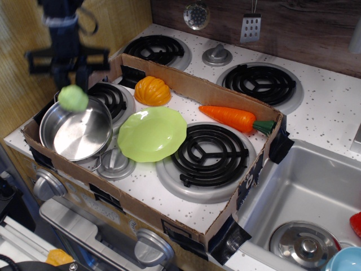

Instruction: Take broccoli out of pan

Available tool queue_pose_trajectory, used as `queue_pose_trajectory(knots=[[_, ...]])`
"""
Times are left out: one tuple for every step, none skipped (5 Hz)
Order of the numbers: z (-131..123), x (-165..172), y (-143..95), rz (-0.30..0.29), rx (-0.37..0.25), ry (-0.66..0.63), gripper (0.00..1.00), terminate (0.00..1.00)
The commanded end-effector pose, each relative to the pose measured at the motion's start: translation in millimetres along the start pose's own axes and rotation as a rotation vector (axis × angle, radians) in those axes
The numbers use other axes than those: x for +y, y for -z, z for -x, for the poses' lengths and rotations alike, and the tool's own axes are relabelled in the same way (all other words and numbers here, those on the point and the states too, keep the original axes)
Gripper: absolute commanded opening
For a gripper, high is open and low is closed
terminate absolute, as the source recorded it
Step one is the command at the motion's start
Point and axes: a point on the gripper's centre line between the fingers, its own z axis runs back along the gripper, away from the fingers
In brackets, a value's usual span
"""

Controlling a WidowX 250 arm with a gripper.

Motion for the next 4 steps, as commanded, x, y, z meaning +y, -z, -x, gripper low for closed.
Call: queue_pose_trajectory(knots=[[-38,-32,-50,-0.048,-0.114,0.056,0.00,0.00],[-61,-39,-34,-0.024,-0.173,0.118,0.00,0.00],[-75,-44,-18,0.015,-0.179,0.148,0.00,0.00],[-76,-44,-8,0.030,-0.175,0.146,0.00,0.00]])
